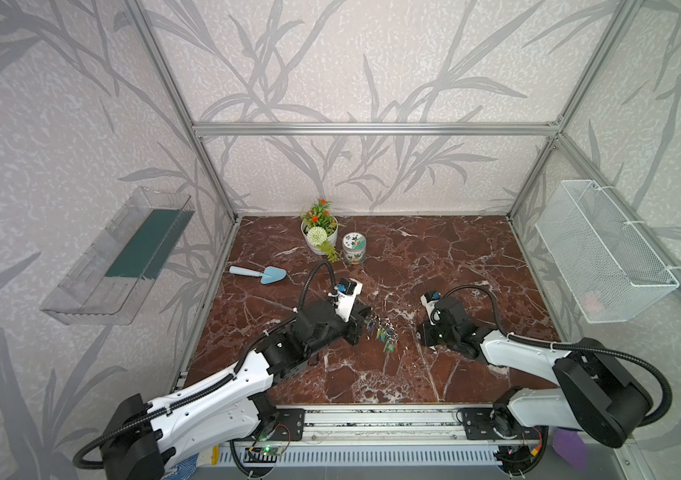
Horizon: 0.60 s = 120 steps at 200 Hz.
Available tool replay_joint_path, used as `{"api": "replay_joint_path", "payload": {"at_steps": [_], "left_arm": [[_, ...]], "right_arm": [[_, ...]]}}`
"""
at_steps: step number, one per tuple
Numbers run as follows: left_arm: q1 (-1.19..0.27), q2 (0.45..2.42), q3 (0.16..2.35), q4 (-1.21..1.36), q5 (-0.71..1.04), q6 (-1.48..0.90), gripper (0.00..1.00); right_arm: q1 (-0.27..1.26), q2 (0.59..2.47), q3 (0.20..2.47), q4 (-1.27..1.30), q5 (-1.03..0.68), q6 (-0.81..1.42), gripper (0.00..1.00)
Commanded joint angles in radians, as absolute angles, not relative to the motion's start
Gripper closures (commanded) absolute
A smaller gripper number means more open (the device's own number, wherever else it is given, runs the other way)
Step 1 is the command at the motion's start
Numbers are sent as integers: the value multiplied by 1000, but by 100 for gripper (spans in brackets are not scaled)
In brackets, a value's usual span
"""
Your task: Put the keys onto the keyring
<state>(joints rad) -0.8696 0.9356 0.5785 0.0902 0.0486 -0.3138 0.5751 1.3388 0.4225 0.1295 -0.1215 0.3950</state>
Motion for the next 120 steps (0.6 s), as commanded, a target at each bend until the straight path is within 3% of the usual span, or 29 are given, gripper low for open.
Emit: {"api": "replay_joint_path", "payload": {"at_steps": [1,67,68,69,70,72,78,120], "left_arm": [[-871,921,580,177,34,-299,100],[-873,928,582,179,34,-296,100],[-872,928,582,178,34,-296,100],[-872,928,583,179,34,-296,100],[-872,928,582,179,34,-296,100],[-872,928,582,178,34,-295,100],[-872,928,583,179,34,-295,100],[-871,926,582,178,35,-295,100]], "right_arm": [[577,1318,445,120,-160,392,100],[573,1327,484,70,-237,419,100],[572,1328,485,69,-238,433,55],[571,1328,486,68,-240,440,31],[571,1329,486,68,-242,443,19],[570,1330,487,66,-246,445,10],[570,1334,491,65,-261,443,5],[568,1394,531,3,-277,419,2]]}}
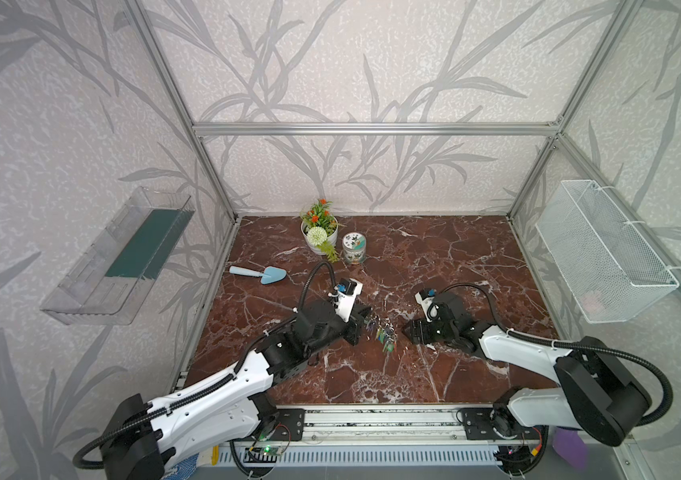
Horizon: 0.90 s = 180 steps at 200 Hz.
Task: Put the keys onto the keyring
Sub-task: 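Carry the lilac-tag key toward the key plate held by the left gripper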
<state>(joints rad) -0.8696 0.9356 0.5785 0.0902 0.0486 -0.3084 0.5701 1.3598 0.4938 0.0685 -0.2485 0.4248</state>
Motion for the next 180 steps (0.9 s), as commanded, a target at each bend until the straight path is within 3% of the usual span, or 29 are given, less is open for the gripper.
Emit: {"api": "replay_joint_path", "payload": {"at_steps": [1,42,95,147,180], "left_arm": [[-871,925,582,177,35,-295,100],[-871,920,583,172,32,-296,100],[-871,856,562,129,-36,-339,100],[-871,769,544,23,-112,-389,100],[-868,730,528,-10,-153,-404,100]], "right_arm": [[569,1396,532,2,-278,419,2],[573,1360,536,-17,-259,414,5],[639,1256,614,-230,-74,354,23],[775,1349,716,-364,64,338,27],[850,1437,792,-443,158,303,38]]}}
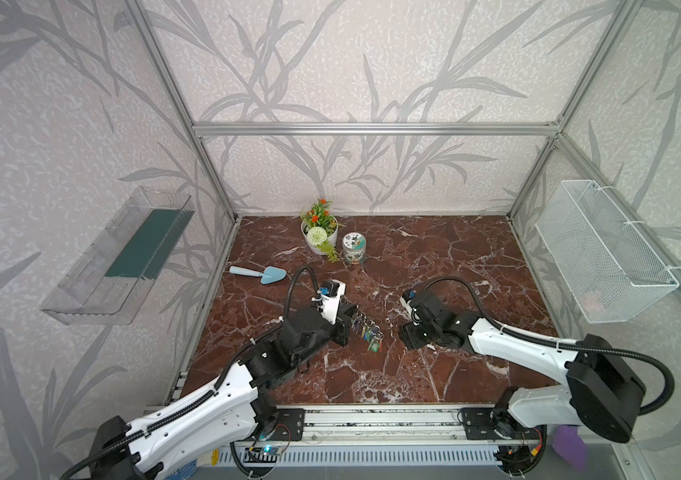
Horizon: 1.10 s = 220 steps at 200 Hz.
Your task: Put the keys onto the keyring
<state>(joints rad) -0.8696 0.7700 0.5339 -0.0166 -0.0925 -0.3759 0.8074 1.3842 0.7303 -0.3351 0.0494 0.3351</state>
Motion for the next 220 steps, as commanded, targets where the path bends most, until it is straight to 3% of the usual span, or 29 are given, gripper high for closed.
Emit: {"api": "replay_joint_path", "payload": {"at_steps": [1,100,220], "left_arm": [[-868,729,528,-11,-153,-404,100],[-868,730,529,-8,-146,-394,100],[-861,744,530,9,-129,-391,100]], "right_arm": [[852,1439,794,-445,161,303,38],[961,1693,975,-622,386,320,53],[964,1724,994,-662,470,362,68]]}}
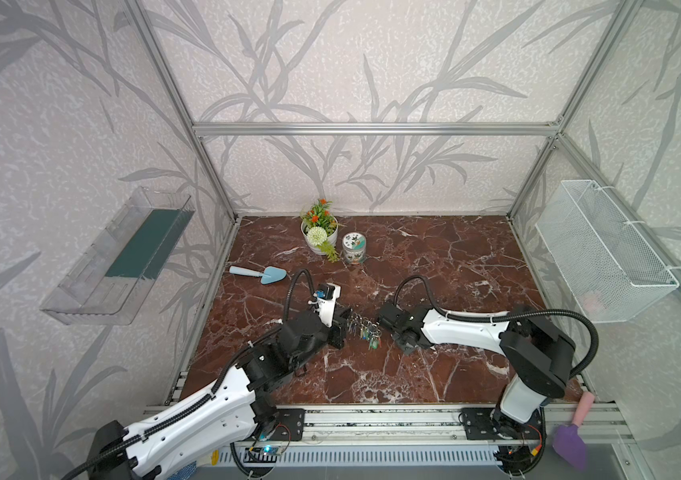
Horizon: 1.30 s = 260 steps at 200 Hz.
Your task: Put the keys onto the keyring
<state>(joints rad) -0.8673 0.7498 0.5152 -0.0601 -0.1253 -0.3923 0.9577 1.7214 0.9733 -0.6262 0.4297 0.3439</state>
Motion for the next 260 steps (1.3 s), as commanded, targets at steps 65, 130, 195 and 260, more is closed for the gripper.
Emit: {"api": "replay_joint_path", "payload": {"at_steps": [65,130,195,260], "left_arm": [[-859,747,528,14,-123,-392,100],[-858,758,531,19,-115,-393,100],[-855,761,534,20,-107,-392,100],[-852,761,535,20,-106,-390,100]], "right_arm": [[958,1712,1003,-689,526,393,76],[978,1712,1000,-689,477,379,68],[979,1720,1000,-739,494,428,65],[978,1768,1025,-744,503,428,62]]}}
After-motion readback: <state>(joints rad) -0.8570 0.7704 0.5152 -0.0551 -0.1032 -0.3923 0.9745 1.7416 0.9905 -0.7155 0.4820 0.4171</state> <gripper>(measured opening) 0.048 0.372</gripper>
